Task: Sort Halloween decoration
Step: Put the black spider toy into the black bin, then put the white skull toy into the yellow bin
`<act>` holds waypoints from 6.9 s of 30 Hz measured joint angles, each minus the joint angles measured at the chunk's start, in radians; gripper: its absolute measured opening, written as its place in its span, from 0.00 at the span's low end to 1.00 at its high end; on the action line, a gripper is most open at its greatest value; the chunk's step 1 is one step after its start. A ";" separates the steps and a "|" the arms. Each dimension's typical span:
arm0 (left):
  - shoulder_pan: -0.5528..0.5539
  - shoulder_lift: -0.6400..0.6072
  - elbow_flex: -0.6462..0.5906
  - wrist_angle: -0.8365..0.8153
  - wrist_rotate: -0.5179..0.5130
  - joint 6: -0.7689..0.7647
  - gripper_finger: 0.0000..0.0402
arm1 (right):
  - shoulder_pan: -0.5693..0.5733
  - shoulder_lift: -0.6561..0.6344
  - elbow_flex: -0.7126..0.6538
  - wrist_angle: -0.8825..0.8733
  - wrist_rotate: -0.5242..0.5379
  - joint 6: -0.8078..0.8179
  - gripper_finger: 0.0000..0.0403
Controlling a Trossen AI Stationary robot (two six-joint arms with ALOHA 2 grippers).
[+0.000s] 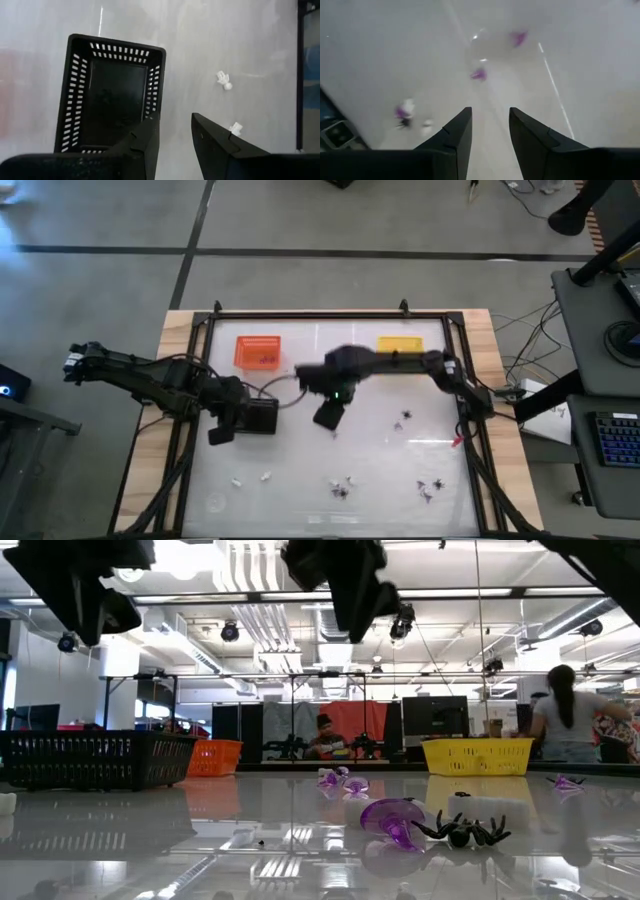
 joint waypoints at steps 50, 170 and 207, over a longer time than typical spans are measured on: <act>0.000 -0.001 0.000 0.000 -0.001 0.042 0.24 | 0.433 0.009 -0.599 0.749 0.044 0.713 0.32; 0.000 -0.231 0.000 -0.091 -0.127 0.044 0.24 | 0.018 0.144 -0.014 0.378 0.259 0.273 0.25; 0.000 -0.232 0.000 -0.099 -0.135 -0.035 0.24 | -0.349 0.146 -0.004 0.218 0.109 -0.266 0.17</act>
